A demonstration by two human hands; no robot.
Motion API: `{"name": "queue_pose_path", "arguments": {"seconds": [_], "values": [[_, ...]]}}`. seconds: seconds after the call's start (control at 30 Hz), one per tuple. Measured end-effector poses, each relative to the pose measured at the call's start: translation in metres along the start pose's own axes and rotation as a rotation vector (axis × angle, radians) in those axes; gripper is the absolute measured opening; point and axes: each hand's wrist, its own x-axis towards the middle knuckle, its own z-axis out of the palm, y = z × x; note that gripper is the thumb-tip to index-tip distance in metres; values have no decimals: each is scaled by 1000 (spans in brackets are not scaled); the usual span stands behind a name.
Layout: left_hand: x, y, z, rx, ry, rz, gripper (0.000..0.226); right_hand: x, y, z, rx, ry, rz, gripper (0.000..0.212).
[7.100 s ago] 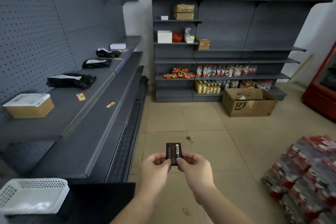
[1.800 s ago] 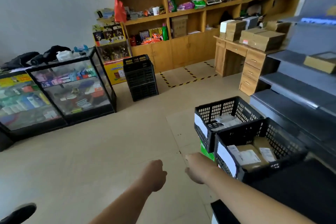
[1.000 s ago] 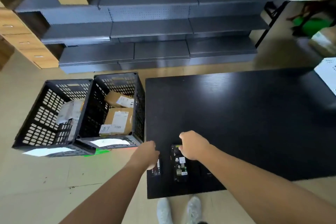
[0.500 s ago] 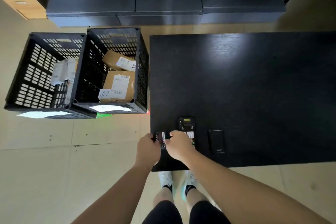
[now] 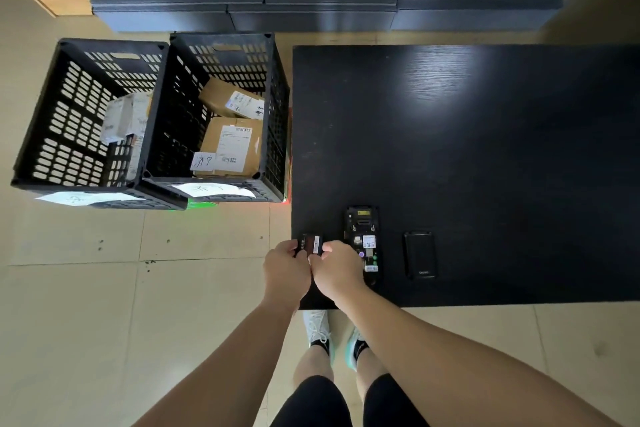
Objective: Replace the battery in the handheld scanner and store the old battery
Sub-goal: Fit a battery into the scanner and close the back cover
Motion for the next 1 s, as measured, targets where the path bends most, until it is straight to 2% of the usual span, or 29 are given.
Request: {"name": "queue_pose_path", "arguments": {"seconds": [0.03,0.1,0.3,0.47,0.7,1.0], "values": [[-2,1,0,-14,10,-1,35,-3,1,-2,36,18,-5,29],[-9,7,2,-52,33,4,32,-6,2,-11,88,56,-26,38],[-34,23,26,-138,0,15,27,-8,27,-51,131,144,-10,32],[-46,25,52,-56,-50,29,24,-6,58,-73,135,163,50,27],[-46,20,66,-57,-72,7,25,1,77,-74,175,139,83,28],[-44,20,68,-86,-31,16,27,11,80,-72,232,159,68,20]]}}
